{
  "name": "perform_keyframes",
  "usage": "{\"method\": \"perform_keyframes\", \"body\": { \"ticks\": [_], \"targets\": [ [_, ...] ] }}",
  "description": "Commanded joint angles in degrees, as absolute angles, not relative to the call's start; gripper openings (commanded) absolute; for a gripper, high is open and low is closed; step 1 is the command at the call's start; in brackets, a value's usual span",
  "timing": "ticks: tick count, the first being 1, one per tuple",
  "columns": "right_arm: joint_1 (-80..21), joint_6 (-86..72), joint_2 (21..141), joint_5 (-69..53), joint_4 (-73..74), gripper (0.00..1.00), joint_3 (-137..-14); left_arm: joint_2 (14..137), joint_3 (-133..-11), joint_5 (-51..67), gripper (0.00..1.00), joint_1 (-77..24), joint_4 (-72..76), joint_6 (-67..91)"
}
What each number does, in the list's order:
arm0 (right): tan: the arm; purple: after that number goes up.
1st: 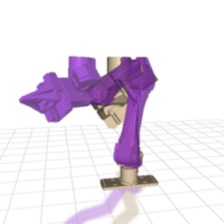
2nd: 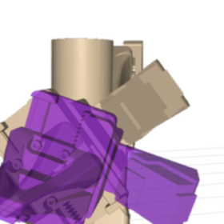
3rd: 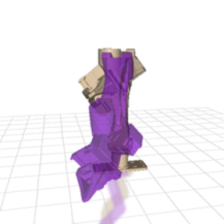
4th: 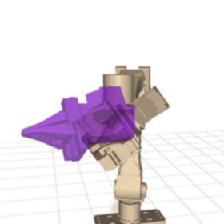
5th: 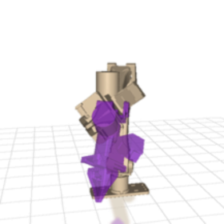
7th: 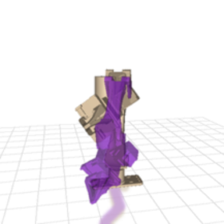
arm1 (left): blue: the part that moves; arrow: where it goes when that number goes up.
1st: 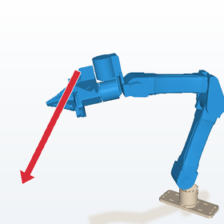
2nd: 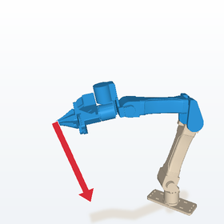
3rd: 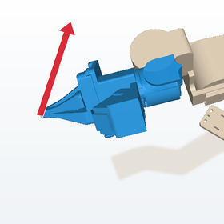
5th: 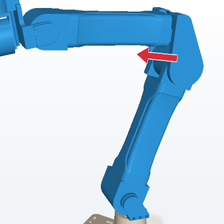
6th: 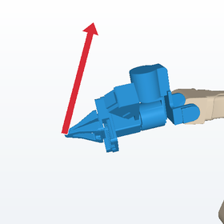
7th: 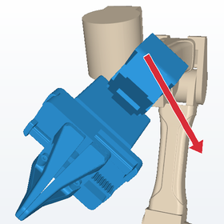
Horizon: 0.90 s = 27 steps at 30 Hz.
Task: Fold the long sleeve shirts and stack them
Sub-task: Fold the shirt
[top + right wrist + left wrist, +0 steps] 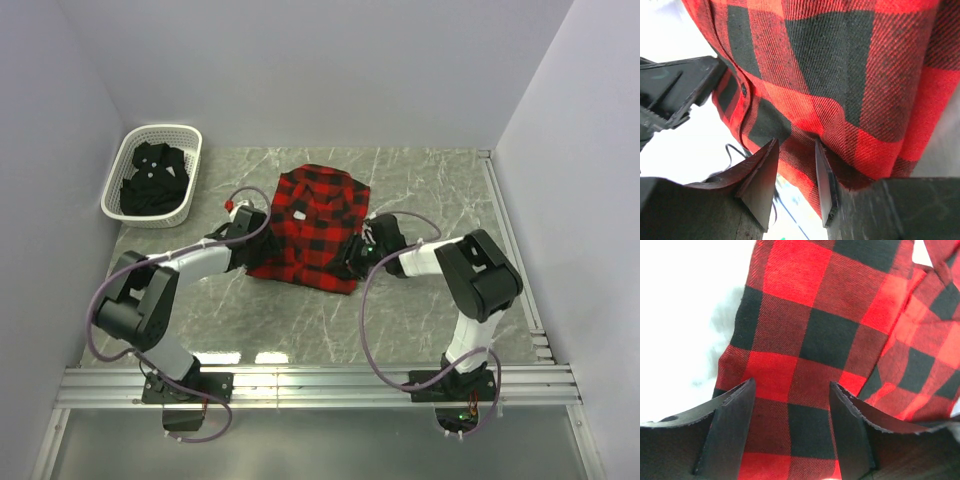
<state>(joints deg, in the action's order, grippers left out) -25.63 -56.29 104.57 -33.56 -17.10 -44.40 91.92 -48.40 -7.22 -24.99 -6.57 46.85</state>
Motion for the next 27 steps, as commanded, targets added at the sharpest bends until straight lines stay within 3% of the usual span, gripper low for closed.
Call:
{"method": "perform_keyframes", "body": {
  "ticks": [1, 10, 11, 16, 21, 27],
  "targets": [
    [-26.0, -51.5, 101.1, -30.4, -7.1, 0.44, -40.3, 85.3, -47.6, -6.3, 0.67, -26.5, -9.7, 47.4],
    [-26.3, -45.8, 90.5, -22.9, -3.9, 0.44, -50.5, 74.1, -53.7, -12.0, 0.76, -26.5, -19.8, 39.0],
    [-26.2, -46.0, 91.0, -22.7, -4.7, 0.44, -52.9, 73.3, -54.7, -13.9, 0.85, -26.5, -21.0, 36.9],
    [-26.8, -48.4, 97.9, -23.6, -9.2, 0.42, -60.6, 67.2, -59.8, -21.7, 0.99, -25.8, -24.4, 30.0],
    [-27.9, -50.7, 107.0, -24.2, -12.4, 0.41, -68.5, 60.6, -55.8, -31.2, 0.99, -25.0, -19.4, 24.5],
    [-29.9, -52.0, 116.1, -24.0, -13.0, 0.41, -74.8, 54.1, -49.1, -32.5, 0.99, -24.2, -13.6, 23.6]
  ]
}}
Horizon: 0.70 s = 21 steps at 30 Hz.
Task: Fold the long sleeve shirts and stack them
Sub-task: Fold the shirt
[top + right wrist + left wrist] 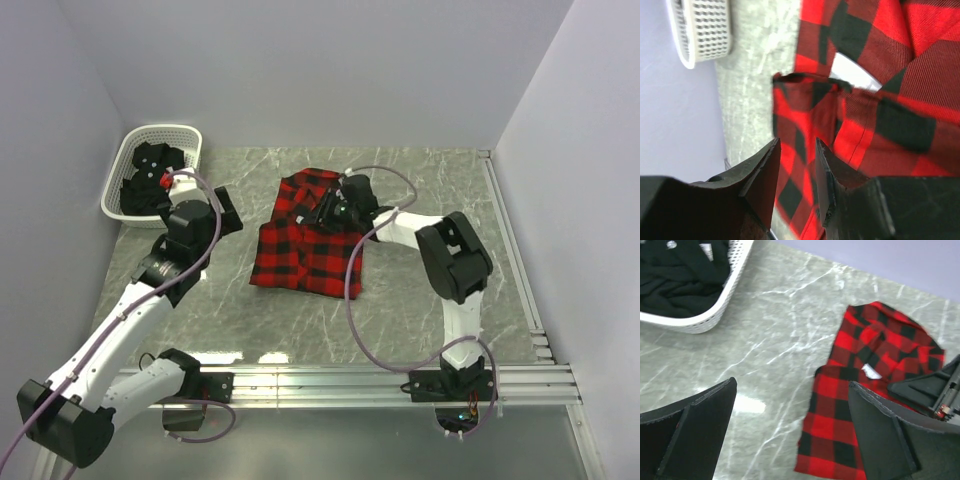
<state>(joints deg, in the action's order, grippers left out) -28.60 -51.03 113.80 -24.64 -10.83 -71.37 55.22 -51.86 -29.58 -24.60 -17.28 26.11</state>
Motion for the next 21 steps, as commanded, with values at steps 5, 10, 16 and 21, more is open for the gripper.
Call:
{"method": "perform_keyframes", "body": {
  "ticks": [5, 10, 16, 21],
  "targets": [
    [-30.8, -51.9, 121.2, -23.7, -13.0, 0.41, -77.8, 54.3, -49.3, -31.6, 0.99, -24.1, -14.3, 23.8],
    [-32.2, -51.0, 123.8, -22.2, -11.2, 0.42, -79.2, 54.6, -49.4, -30.9, 0.99, -24.1, -14.6, 24.0],
    [-33.4, -48.3, 125.7, -21.3, -8.7, 0.45, -80.9, 54.2, -49.3, -30.9, 0.99, -24.1, -14.6, 23.8],
    [-33.7, -47.1, 125.5, -21.0, -8.9, 0.34, -81.0, 54.1, -49.1, -30.8, 0.99, -24.1, -14.4, 23.8]
  ]
}}
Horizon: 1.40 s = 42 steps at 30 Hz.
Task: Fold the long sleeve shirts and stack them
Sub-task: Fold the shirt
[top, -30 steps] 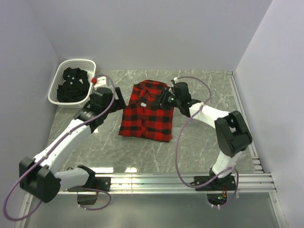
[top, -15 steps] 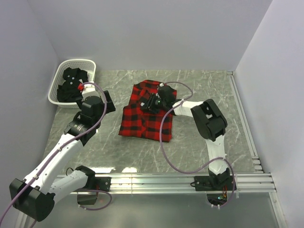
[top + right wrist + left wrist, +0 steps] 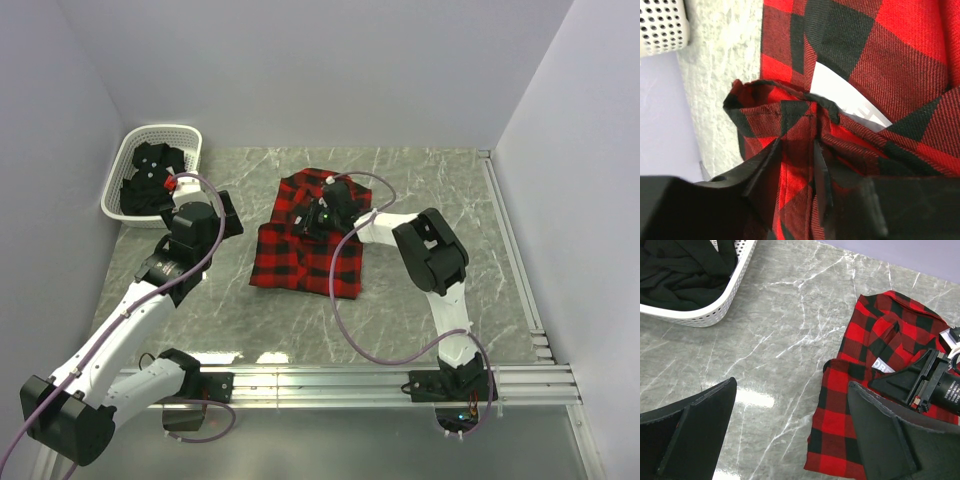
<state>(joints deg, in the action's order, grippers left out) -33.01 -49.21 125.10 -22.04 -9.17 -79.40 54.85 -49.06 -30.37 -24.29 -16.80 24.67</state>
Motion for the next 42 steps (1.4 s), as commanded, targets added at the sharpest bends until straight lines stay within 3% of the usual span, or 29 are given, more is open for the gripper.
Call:
{"method": "perform_keyframes", "body": {
  "ticks": [1, 4, 7, 25, 31, 39, 42],
  "targets": [
    [-33.7, -46.7, 125.3, -20.8, -8.7, 0.23, -81.2, 54.1, -49.1, -30.7, 0.99, -24.1, -14.4, 23.7],
    [-33.9, -44.7, 124.4, -20.0, -7.3, 0.08, -82.2, 54.2, -49.0, -30.5, 0.99, -24.1, -14.3, 23.6],
    [-34.4, -42.2, 122.9, -18.6, -5.8, 0.00, -83.2, 54.3, -49.1, -30.5, 0.99, -24.0, -14.3, 23.7],
    [-37.8, -43.0, 109.9, 3.9, -4.6, 0.01, -72.1, 54.4, -48.9, -30.4, 0.98, -24.1, -14.3, 23.5],
    [-37.7, -44.4, 112.7, 5.6, -2.8, 0.10, -72.7, 54.7, -48.9, -29.9, 0.98, -24.1, -14.3, 23.6],
    [-36.9, -45.7, 108.6, 8.4, 1.1, 0.42, -71.5, 56.2, -49.1, -26.7, 0.99, -24.1, -14.6, 23.2],
    [-35.6, -46.3, 104.8, 5.6, 0.4, 0.50, -68.6, 57.5, -49.4, -23.6, 0.98, -24.0, -15.1, 23.1]
  ]
}}
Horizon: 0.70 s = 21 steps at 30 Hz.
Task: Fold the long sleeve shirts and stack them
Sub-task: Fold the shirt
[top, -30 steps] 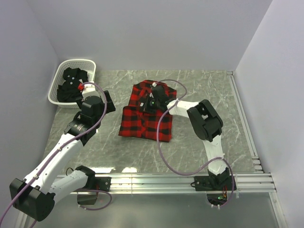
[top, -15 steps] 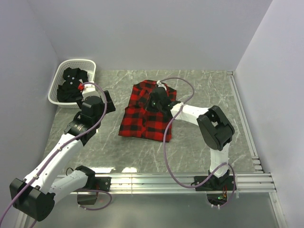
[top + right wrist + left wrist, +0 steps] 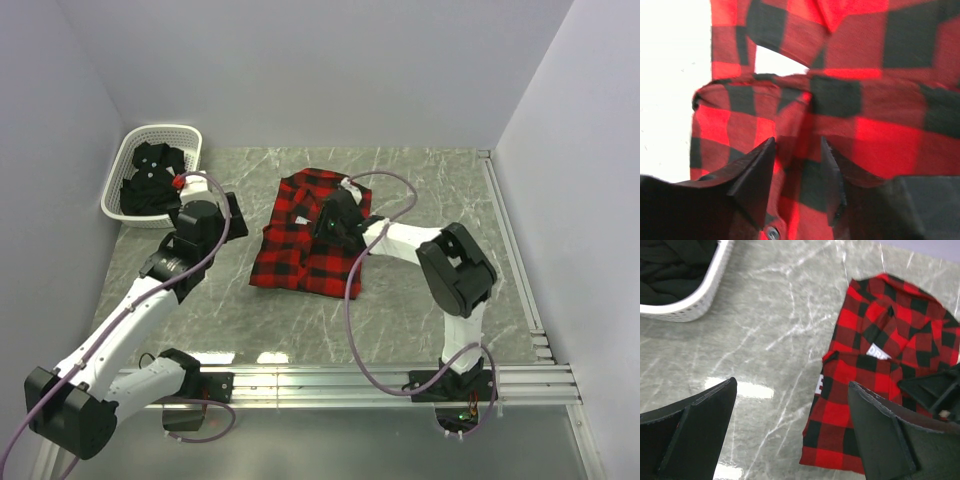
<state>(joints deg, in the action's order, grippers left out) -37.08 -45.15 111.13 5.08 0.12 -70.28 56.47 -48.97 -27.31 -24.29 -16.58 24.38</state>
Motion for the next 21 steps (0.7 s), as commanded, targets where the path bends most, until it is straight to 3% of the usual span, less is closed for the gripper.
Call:
{"method": "perform_keyframes", "body": {
  "ticks": [1, 9, 21],
  "targets": [
    [-35.1, -46.1, 102.8, 4.8, 0.3, 0.51, -67.1, 57.9, -49.6, -22.4, 0.99, -24.1, -15.3, 23.4],
    [-30.9, -47.5, 94.5, -9.1, 0.6, 0.47, -58.7, 65.3, -52.7, -12.5, 0.97, -24.2, -20.3, 29.8],
    [-28.0, -55.2, 86.8, -24.9, -4.9, 0.44, -38.2, 70.6, -43.8, 1.5, 0.79, -26.8, -16.0, 39.9]
  ]
}}
